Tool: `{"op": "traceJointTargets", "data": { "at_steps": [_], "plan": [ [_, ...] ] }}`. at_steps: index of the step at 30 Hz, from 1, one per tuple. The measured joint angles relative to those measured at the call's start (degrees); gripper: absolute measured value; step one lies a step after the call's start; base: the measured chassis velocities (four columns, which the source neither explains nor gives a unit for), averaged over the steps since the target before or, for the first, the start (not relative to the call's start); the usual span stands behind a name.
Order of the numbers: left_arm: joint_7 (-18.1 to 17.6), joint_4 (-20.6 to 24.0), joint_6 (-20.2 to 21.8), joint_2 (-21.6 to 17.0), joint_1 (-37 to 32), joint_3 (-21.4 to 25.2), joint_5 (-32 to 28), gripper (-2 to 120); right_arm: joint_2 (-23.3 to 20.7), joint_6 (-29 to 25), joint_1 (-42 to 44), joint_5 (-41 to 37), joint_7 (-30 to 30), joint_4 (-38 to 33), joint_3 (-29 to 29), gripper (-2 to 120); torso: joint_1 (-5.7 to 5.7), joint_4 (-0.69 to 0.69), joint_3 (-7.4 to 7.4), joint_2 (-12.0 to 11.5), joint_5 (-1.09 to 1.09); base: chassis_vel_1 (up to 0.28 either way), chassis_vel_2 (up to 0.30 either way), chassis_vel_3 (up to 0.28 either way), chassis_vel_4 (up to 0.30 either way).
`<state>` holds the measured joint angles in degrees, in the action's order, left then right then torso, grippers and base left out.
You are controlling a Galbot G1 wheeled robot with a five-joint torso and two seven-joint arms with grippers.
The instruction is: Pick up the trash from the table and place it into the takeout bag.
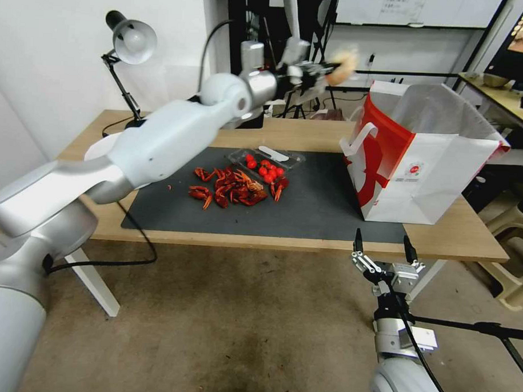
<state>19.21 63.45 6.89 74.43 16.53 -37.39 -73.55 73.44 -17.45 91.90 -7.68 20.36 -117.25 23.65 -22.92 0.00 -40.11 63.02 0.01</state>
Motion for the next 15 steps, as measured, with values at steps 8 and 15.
{"op": "traceJointTargets", "data": {
  "at_steps": [8, 15],
  "plan": [
    [0.0, -4.39, -0.08, 7.1, 2.65, -2.87, 0.14, 0, 0.37, -0.16, 0.05, -0.03, -0.05, 0.12, -0.09, 100, 0.0, 0.01, 0.0, 0.0, 0.0, 0.0, 0.0, 0.0, 0.0],
    [0.31, -8.98, 0.0, 14.3, 3.41, -5.44, 0.44, 0, 0.57, -0.23, -0.18, -0.14, -0.07, 0.28, -0.08, 100, 0.0, -0.02, 0.01, 0.0, 0.02, 0.0, 0.0, 0.0, 0.0]
  ]
}}
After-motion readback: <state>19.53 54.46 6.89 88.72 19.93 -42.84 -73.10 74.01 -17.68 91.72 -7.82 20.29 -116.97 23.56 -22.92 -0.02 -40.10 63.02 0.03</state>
